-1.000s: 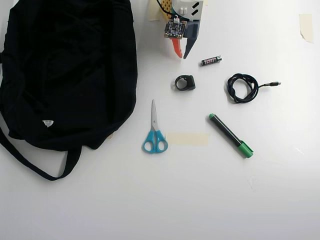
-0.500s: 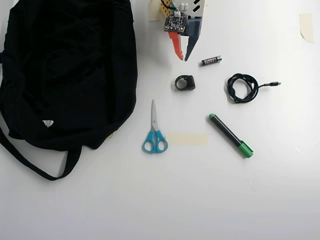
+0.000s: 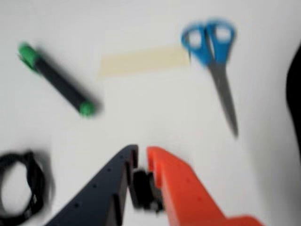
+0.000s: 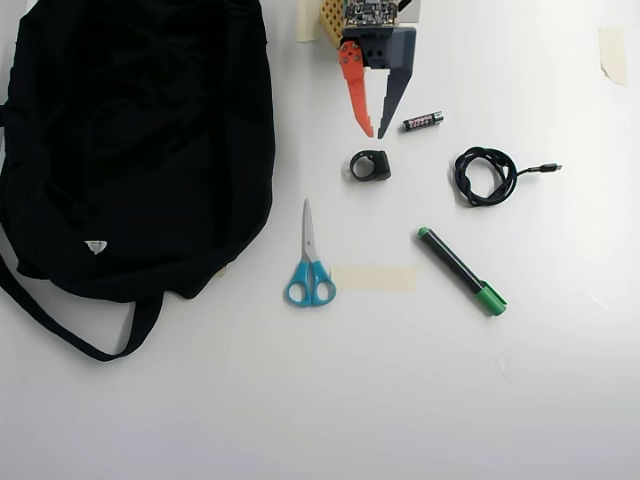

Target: Put the green marker into the black bag

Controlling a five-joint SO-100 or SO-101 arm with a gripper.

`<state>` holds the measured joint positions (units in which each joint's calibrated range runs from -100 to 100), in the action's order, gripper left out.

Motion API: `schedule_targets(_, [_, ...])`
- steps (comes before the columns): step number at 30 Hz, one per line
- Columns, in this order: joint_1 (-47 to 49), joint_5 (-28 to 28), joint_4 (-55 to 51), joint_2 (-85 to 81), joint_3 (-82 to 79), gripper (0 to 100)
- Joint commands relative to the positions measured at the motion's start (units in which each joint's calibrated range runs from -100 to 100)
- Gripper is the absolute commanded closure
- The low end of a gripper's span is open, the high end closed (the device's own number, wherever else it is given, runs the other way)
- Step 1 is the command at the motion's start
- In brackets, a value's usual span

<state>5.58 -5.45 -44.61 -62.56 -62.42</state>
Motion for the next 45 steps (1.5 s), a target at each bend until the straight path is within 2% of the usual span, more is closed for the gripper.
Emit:
schedule_targets(1, [0.4, 0.46, 4.56, 5.79, 7.52, 98])
schedule_targets(11, [0.47, 5.03, 17.22, 18.74, 18.31, 98])
schedule_targets(16, [0.47, 5.24, 22.65, 24.22, 22.44, 98])
schedule_targets(40, [0.32, 5.24, 29.54, 45.88, 47.42, 98])
schedule_targets(45, [0.1, 5.24, 33.59, 49.69, 50.11, 98])
